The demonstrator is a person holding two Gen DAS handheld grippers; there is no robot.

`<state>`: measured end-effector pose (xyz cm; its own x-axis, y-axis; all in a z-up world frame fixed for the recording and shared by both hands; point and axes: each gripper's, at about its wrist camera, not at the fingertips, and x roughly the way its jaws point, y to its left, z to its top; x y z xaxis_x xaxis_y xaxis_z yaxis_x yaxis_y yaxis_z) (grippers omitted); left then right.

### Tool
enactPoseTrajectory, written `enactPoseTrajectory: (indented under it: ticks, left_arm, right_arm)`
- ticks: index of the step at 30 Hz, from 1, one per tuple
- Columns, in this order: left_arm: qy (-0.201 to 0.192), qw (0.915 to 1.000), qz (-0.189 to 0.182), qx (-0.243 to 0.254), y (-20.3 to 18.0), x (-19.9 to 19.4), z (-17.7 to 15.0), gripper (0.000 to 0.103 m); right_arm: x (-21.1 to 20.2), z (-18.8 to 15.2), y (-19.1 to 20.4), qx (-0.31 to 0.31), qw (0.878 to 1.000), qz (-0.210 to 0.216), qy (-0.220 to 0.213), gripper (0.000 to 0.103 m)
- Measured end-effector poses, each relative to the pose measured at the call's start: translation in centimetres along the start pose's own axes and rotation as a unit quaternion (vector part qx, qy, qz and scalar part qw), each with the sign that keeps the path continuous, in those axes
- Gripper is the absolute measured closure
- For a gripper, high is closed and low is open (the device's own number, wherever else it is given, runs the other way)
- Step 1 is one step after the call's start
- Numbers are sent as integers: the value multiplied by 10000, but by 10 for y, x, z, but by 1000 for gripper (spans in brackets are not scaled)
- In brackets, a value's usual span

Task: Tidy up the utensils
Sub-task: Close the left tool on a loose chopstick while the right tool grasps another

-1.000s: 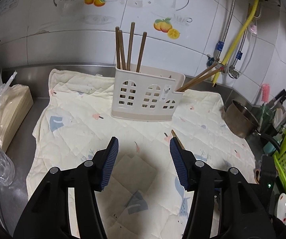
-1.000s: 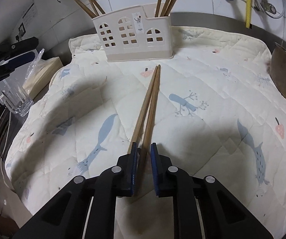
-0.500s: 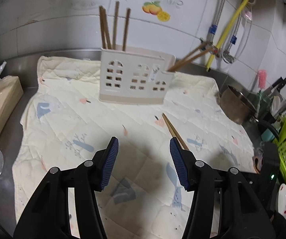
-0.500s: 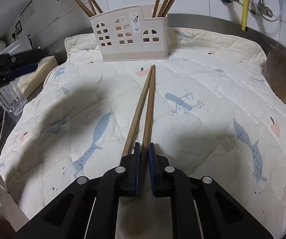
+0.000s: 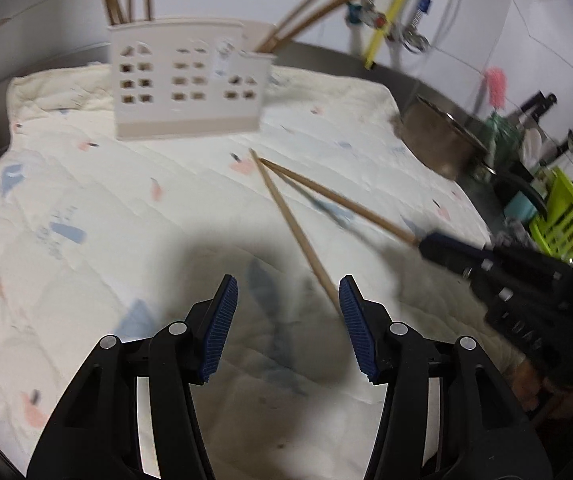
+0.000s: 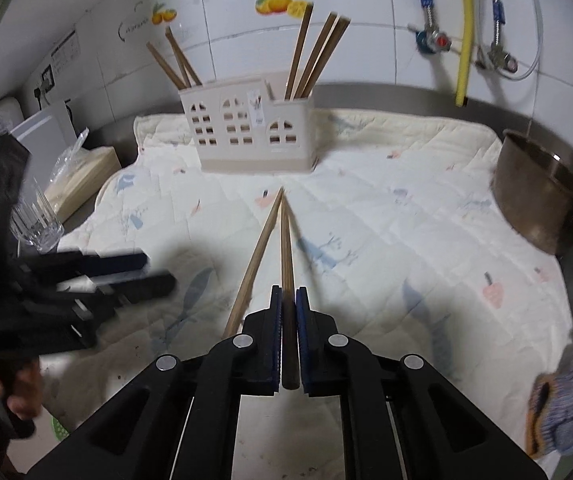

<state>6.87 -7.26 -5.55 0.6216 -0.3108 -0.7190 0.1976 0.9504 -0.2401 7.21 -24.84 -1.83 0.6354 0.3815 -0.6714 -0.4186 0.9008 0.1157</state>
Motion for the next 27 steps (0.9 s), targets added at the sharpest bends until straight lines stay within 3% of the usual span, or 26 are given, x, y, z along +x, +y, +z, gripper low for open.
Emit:
enactPoseTrajectory:
  ticks: [9, 20, 27]
  left_arm:
    - [352, 9992, -173, 74, -24, 34, -5, 78]
    - [487, 9987, 34, 112, -33, 53, -2, 83]
    - [492, 9981, 251, 259, -32, 51, 0, 93]
  right_arm:
    - [-23, 8, -10, 11, 9995, 2, -318, 96]
    - [-26, 9, -13, 35, 9993, 29, -368, 96]
    - [-32, 16, -12, -31, 9989, 3, -459, 96]
